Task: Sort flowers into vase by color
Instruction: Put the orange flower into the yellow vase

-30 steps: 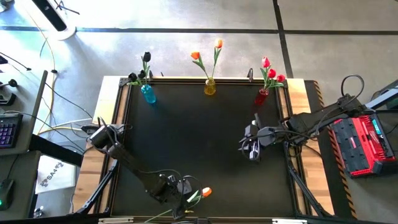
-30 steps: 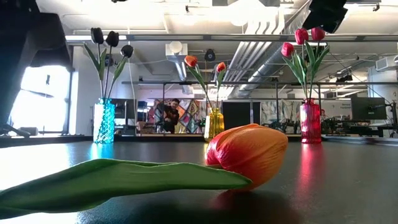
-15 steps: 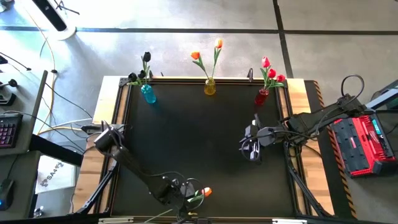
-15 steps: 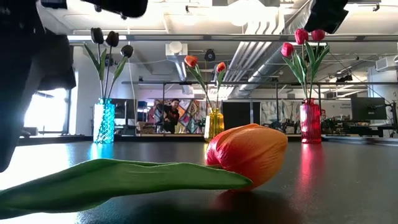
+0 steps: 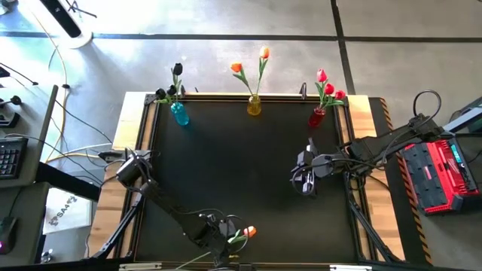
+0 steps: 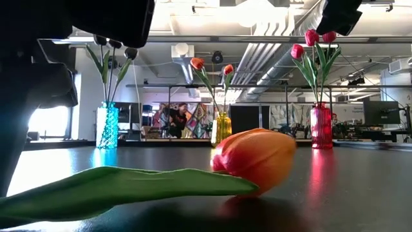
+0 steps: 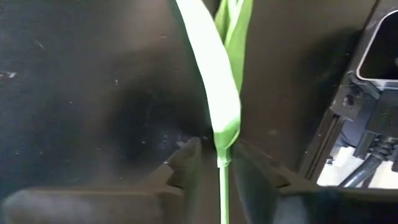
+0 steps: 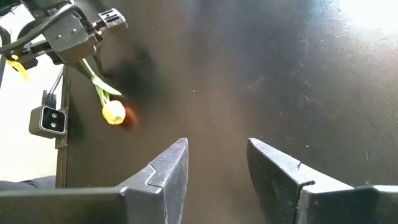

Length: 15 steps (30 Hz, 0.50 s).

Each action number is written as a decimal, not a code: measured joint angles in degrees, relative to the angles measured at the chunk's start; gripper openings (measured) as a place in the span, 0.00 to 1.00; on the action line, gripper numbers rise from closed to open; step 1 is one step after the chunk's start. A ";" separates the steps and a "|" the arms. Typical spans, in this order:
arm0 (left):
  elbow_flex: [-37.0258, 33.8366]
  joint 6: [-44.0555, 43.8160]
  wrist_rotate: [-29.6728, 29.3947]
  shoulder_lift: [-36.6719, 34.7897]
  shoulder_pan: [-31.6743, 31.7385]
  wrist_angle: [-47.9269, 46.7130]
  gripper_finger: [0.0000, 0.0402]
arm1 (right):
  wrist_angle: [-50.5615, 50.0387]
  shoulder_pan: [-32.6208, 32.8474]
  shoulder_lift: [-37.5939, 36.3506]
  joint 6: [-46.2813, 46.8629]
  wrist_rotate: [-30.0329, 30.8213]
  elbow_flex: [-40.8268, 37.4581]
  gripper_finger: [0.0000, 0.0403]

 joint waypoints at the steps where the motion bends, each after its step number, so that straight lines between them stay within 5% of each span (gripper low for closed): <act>1: 0.00 0.02 -0.08 0.09 -0.02 -0.28 0.18 | -0.03 0.00 0.00 0.03 0.00 0.00 0.38; 5: -0.01 0.02 0.69 0.18 0.27 0.04 0.03 | -0.04 0.00 0.00 0.98 0.00 0.00 0.38; 15: -0.61 1.74 -2.97 -5.68 3.32 0.11 0.01 | 1.13 0.00 0.00 2.58 -0.04 0.00 0.38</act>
